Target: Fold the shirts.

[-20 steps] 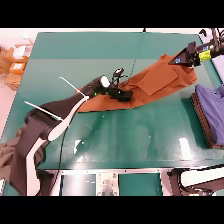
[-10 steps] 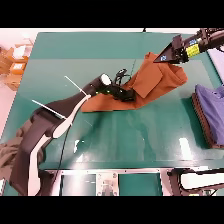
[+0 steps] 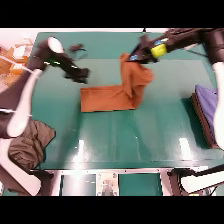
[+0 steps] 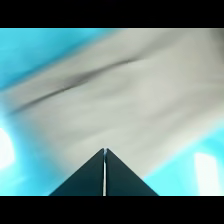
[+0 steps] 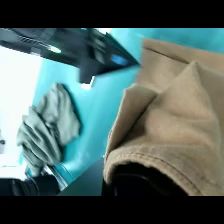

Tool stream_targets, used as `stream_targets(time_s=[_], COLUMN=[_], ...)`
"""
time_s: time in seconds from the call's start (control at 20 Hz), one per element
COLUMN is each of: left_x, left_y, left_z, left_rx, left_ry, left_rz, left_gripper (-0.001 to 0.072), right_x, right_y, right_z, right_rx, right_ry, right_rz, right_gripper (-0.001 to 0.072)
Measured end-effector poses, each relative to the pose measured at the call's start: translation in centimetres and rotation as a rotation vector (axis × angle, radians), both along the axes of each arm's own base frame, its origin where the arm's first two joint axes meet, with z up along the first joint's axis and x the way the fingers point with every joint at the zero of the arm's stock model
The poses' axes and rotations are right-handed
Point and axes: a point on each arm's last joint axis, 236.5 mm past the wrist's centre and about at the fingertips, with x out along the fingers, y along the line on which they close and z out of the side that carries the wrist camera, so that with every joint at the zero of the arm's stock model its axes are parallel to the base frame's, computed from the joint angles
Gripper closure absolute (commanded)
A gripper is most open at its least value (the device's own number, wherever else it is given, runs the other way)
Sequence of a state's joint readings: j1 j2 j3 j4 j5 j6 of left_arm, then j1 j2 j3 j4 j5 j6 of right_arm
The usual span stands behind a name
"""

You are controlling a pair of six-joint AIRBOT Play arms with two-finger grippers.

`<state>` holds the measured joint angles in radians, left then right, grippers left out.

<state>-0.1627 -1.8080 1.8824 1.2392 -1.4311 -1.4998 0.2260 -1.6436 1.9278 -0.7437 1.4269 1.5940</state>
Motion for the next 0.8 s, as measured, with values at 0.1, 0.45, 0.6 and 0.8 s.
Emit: stream_targets(time_s=[0.1,0.45,0.6,0.8], left_x=[-0.2,-1.6,-1.9,-2.1], left_y=[6.4,17.2,18.3,18.9], left_z=[1.4,3.2,3.2,3.3], left_rx=[0.12,0.284,0.305,0.315], left_ry=[-0.004,0.019,0.023,0.025], left_rz=[0.082,0.232,0.227,0.223], left_gripper=[0.0678,0.0678,0.0678,0.0678], right_x=[0.6,3.5,8.2,10.1], right_y=[5.9,18.1,10.1,-4.0], right_z=[-3.0,-15.7,-15.1,-16.0], right_rx=[0.026,0.033,-0.007,-0.135], right_ry=[0.009,-0.018,0.001,0.12], right_rz=[0.02,-0.065,-0.154,-0.252], right_gripper=[0.0693,0.01,0.01,0.0099])
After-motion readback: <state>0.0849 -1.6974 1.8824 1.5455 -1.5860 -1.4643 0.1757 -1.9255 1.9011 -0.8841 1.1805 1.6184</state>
